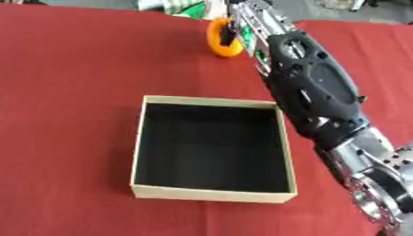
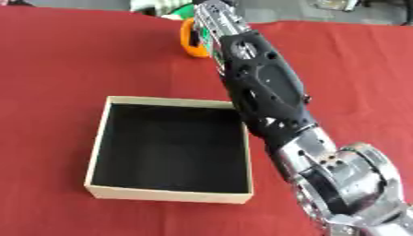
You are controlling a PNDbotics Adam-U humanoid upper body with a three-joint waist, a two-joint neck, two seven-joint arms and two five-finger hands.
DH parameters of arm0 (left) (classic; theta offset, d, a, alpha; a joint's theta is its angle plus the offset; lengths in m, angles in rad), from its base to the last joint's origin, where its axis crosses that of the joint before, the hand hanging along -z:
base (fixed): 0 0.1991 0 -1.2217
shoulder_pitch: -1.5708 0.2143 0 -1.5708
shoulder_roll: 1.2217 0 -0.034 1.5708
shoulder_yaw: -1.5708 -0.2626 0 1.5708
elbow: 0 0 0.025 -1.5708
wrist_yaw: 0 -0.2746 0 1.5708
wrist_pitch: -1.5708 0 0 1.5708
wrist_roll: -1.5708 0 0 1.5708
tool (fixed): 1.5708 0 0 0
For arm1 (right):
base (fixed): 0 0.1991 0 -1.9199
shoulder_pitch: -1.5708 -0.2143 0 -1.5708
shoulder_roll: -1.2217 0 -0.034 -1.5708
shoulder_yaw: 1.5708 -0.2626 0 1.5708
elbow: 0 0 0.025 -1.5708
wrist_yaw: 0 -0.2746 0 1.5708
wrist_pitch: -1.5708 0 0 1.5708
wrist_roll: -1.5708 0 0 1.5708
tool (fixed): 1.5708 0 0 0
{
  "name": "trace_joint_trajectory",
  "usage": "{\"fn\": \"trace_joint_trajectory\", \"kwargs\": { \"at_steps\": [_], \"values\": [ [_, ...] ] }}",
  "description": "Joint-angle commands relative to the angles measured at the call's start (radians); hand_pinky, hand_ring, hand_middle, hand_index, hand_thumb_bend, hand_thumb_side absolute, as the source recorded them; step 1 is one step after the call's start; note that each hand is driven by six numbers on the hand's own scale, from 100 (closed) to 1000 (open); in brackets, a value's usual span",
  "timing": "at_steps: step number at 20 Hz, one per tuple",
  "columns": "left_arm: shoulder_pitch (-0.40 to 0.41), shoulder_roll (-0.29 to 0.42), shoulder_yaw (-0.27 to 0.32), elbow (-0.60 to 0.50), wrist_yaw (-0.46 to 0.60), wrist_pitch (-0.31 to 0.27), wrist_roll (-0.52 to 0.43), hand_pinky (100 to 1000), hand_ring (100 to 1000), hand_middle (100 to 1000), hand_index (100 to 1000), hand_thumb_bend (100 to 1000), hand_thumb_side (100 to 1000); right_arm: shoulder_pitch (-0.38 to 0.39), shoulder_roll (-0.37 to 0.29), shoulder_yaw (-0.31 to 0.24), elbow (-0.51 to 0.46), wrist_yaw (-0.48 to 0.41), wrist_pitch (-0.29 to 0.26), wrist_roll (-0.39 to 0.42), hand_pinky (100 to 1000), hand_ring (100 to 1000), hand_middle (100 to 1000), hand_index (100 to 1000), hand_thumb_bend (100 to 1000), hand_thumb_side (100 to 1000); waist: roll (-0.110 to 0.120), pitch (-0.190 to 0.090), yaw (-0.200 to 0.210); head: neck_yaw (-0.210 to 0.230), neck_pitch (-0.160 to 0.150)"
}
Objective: Pick up objects on the table and place them in the box.
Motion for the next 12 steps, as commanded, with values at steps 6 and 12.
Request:
{"fn": "trace_joint_trajectory", "kwargs": {
  "at_steps": [6,12],
  "values": [
    [-0.011,0.01,0.002,-0.018,0.002,0.002,-0.005,444,625,658,840,137,678,-0.039,-0.019,0.004,-0.031,-0.007,0.015,-0.044,381,407,200,305,100,193,0.008,-0.031,-0.003,-0.004,-0.005],
    [-0.009,0.011,0.003,-0.018,-0.001,0.007,-0.007,444,625,658,841,128,680,-0.051,-0.033,0.029,-0.077,-0.039,-0.028,-0.042,375,403,210,317,100,174,0.01,-0.038,-0.013,0.004,0.006]
  ]
}}
